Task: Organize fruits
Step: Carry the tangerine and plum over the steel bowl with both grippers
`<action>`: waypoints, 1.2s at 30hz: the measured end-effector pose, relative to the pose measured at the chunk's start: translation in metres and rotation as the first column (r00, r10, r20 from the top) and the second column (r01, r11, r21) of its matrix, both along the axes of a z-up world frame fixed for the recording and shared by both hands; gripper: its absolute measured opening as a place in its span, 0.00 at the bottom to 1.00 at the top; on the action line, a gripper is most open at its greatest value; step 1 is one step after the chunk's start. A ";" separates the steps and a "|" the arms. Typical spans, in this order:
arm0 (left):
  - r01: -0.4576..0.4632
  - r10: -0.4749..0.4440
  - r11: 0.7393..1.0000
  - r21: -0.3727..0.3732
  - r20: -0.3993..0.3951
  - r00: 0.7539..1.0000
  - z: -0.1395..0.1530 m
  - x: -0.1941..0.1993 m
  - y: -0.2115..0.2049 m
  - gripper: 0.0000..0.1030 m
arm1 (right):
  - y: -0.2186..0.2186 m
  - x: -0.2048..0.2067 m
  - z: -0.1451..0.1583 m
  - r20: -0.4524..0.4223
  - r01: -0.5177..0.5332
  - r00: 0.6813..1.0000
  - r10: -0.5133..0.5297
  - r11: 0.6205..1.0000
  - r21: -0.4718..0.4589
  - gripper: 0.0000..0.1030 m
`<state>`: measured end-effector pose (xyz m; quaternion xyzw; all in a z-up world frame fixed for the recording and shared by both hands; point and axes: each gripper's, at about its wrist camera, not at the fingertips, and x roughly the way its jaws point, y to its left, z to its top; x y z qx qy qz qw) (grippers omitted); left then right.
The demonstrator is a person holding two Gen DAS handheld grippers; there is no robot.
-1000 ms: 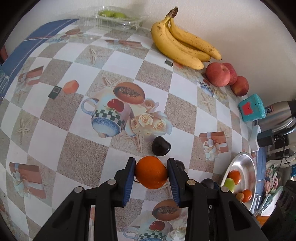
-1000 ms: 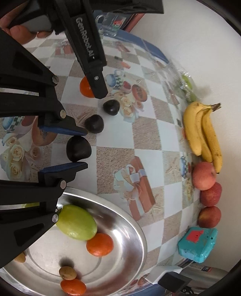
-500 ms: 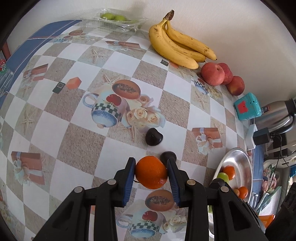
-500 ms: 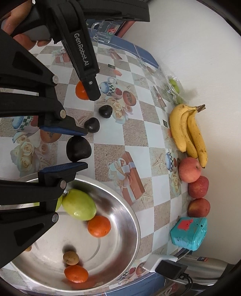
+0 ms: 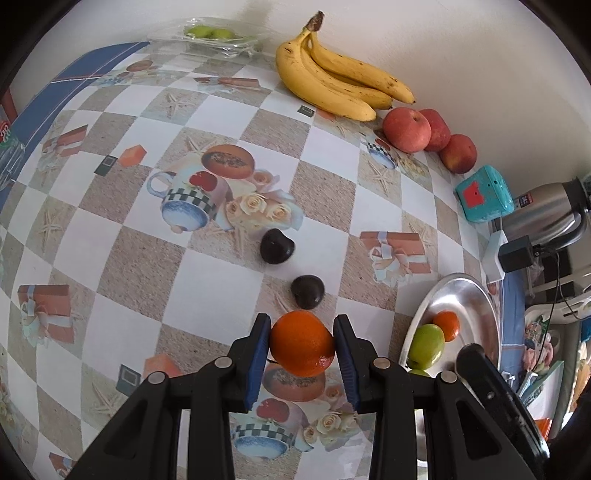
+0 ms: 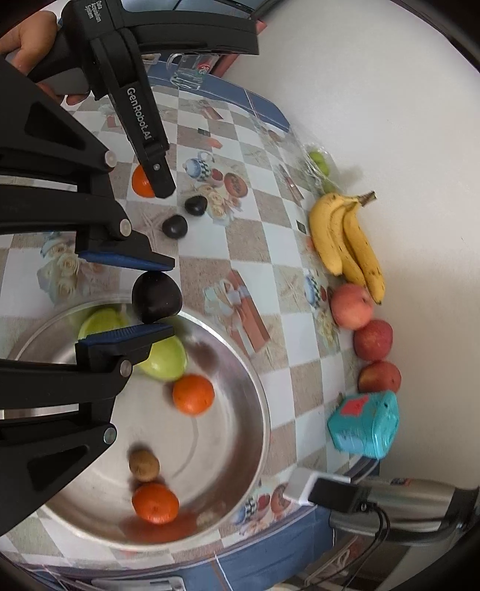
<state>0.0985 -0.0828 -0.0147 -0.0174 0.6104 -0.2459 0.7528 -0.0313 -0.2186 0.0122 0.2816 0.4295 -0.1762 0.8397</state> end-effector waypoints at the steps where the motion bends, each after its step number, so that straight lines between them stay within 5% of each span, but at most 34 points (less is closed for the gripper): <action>1: 0.004 -0.004 1.000 -0.001 0.000 1.000 0.000 -0.002 -0.002 0.36 | -0.004 -0.004 0.000 -0.001 0.010 1.000 -0.010 1.000 0.000 0.29; 19: 0.225 -0.222 0.973 -0.045 0.061 0.973 0.031 -0.073 -0.073 0.36 | -0.066 -0.065 -0.002 -0.024 0.159 0.987 -0.159 0.987 0.001 0.29; 28: 0.356 -0.357 0.934 0.028 0.107 0.928 0.031 -0.111 -0.105 0.36 | -0.076 -0.078 -0.005 -0.043 0.181 0.983 -0.181 0.983 -0.004 0.29; 36: 0.366 -0.372 0.928 0.071 0.093 0.924 0.018 -0.116 -0.109 0.36 | -0.077 -0.079 -0.012 -0.061 0.174 0.983 -0.173 0.985 0.014 0.29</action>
